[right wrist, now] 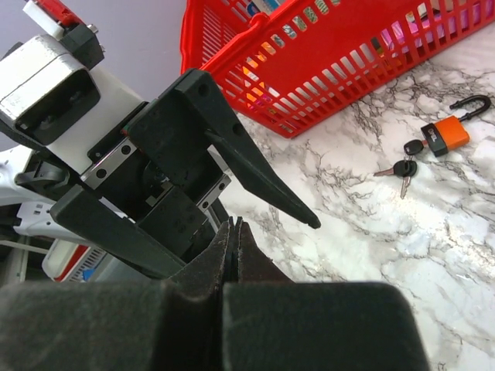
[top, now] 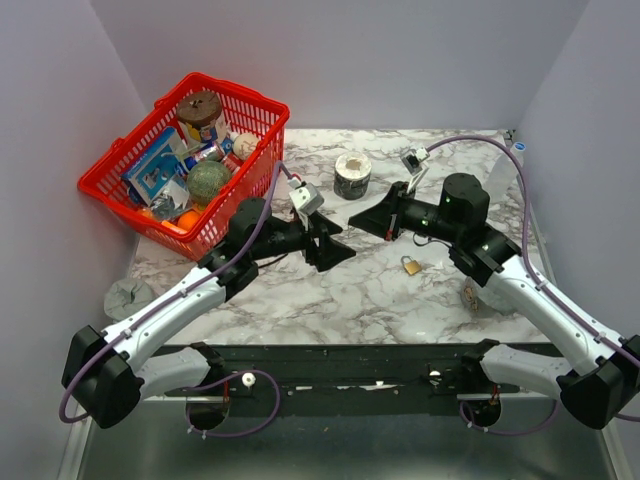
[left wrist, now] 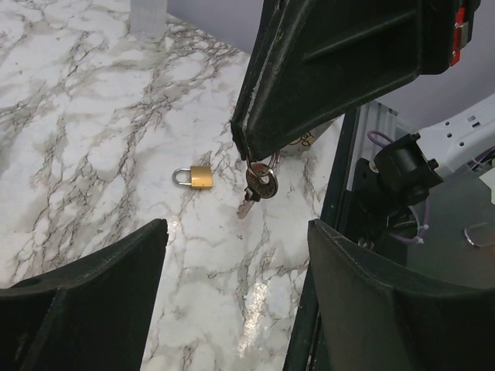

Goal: Unlock with the key

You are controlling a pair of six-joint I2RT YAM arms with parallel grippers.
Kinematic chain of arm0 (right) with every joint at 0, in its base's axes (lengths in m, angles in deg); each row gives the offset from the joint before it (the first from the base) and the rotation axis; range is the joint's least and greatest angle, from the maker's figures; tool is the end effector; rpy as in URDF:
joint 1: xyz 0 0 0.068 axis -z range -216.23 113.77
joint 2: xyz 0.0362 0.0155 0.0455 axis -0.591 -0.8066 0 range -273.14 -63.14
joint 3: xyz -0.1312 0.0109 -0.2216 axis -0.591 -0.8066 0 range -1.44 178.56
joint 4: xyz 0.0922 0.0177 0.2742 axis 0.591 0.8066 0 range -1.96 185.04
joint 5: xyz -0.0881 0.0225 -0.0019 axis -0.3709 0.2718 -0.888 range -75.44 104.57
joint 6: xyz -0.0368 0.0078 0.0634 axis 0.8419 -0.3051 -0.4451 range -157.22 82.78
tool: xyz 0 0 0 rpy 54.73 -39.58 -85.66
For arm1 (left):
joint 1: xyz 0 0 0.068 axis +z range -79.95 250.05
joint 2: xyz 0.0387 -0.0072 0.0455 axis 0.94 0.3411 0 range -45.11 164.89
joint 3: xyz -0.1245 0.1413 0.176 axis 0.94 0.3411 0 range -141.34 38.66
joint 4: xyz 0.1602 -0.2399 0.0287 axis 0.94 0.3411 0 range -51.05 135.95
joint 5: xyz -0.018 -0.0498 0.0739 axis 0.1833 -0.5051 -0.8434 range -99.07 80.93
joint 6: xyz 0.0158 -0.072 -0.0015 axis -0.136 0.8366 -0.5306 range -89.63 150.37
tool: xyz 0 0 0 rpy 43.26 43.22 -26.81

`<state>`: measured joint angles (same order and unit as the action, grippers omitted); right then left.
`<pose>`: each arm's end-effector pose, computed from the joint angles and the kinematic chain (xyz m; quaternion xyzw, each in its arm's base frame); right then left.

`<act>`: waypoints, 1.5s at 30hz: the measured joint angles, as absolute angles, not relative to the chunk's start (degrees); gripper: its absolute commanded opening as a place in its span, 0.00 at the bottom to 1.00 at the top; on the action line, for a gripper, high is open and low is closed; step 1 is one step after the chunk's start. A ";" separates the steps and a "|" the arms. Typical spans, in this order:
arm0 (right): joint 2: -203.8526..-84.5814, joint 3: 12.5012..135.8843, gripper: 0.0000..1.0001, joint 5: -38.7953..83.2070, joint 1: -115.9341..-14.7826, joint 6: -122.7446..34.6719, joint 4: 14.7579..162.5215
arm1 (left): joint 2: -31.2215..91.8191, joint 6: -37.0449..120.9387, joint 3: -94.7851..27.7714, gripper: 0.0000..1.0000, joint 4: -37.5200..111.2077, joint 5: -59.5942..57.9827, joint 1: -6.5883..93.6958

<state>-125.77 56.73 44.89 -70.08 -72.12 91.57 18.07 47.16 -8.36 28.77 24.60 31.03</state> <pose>0.2407 0.1989 0.3548 -0.1649 0.7299 0.5204 0.4113 0.2220 -0.2240 0.3031 0.3273 0.6605 -0.4900 0.4654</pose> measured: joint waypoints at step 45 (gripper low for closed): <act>-125.99 55.86 0.01 45.18 -70.43 -72.14 92.06 | 17.57 48.58 -6.79 0.00 26.39 25.13 30.35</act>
